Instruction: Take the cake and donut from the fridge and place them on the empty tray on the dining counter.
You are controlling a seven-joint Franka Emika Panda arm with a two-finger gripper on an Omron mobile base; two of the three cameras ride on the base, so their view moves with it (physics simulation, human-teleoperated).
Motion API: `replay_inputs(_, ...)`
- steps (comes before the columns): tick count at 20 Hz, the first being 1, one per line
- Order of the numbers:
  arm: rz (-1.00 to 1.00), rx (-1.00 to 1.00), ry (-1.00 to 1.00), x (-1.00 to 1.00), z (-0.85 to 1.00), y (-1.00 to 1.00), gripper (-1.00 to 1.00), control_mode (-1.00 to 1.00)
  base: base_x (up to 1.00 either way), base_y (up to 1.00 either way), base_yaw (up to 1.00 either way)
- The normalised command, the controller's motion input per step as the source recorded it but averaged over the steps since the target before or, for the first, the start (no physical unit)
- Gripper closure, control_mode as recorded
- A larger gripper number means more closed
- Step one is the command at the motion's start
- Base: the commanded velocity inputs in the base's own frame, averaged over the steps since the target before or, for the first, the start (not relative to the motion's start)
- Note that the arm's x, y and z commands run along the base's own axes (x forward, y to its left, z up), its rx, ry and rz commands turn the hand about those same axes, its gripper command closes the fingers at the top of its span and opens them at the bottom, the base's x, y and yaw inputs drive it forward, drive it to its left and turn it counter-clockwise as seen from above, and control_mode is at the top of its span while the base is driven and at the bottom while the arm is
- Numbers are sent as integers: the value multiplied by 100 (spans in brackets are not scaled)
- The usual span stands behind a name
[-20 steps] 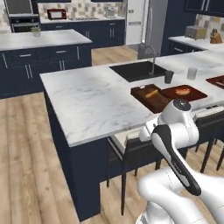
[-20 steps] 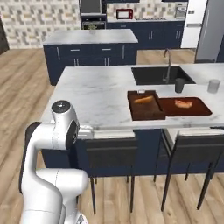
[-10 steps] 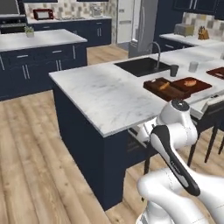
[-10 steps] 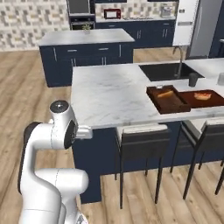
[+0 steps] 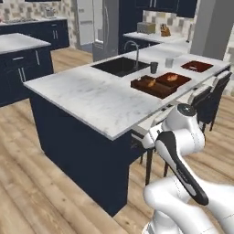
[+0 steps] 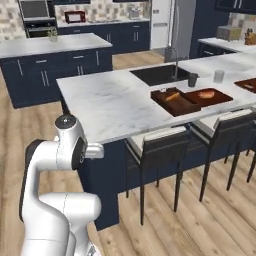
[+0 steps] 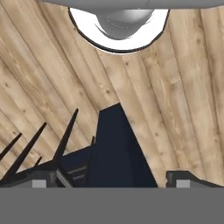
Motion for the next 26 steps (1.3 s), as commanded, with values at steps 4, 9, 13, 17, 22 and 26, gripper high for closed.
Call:
replay_inputs(4, 0, 0, 0, 0, 0, 0, -100, 100, 0, 92, -52)
replay_inputs(9, 0, 0, 0, 0, 0, 0, -100, 100, 0, 92, -56)
replay_inputs(13, 0, 0, 0, 0, 0, 0, -100, 100, -18, 88, -56)
replay_inputs(17, 0, 0, 0, 0, 0, 0, -100, 100, -47, 83, -51)
replay_inputs(22, 0, 0, 0, 0, 0, 0, -100, 100, -53, 85, -46)
replay_inputs(26, 0, 0, 0, 0, 0, 0, -100, 100, -32, 100, -40)
